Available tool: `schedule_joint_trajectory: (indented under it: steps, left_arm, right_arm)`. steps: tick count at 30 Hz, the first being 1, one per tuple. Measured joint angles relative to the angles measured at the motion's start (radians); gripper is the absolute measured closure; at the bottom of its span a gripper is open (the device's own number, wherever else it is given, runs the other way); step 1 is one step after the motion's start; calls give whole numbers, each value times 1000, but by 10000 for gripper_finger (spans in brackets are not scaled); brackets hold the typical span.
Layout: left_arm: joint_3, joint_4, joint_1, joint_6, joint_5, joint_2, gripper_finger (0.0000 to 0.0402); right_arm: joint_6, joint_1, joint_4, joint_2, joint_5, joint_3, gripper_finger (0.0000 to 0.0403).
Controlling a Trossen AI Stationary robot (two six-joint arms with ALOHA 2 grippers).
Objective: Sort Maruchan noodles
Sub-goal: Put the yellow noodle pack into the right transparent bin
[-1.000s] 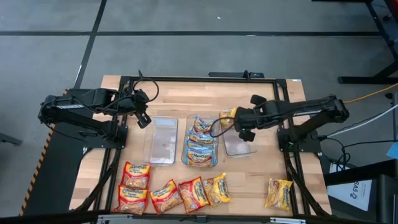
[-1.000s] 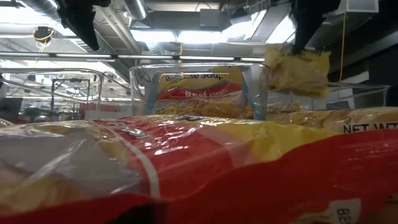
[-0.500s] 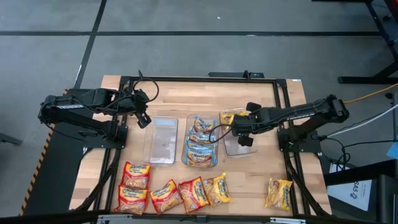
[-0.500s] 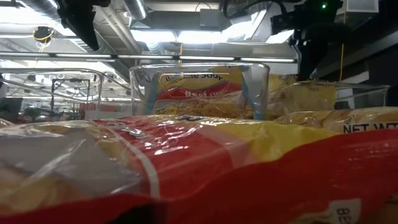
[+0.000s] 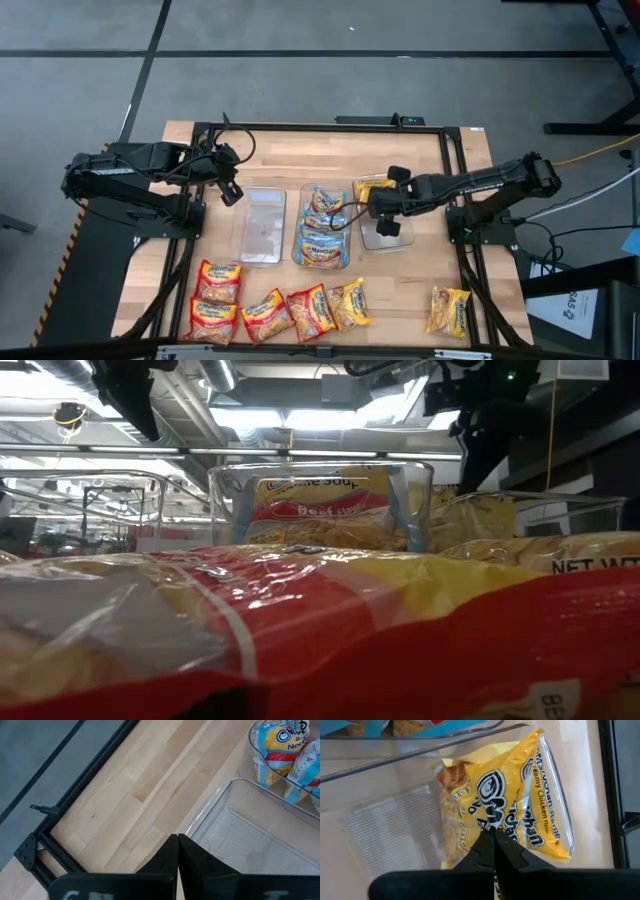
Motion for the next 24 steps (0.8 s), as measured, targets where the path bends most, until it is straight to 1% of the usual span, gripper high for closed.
schedule_joint_trajectory:
  steps: [4, 8, 16, 20, 24]
  left_arm:
    - [0, 0, 0, 0, 0, 0, 401]
    - [0, 0, 0, -1, 7, 0, 401]
    - [0, 0, 0, 0, 19, 0, 401]
    - [0, 0, 0, 0, 19, 0, 401]
    - [0, 0, 0, 0, 19, 0, 401]
  right_arm:
    - [1, -27, 0, 0, -10, 0, 402]
    - [1, -62, 0, 0, -23, 0, 393]
    - [-12, -105, -2, 0, -110, 0, 386]
    - [-23, -102, -2, 0, -111, 0, 376]
    - [-23, -103, -2, 0, -91, 0, 359]
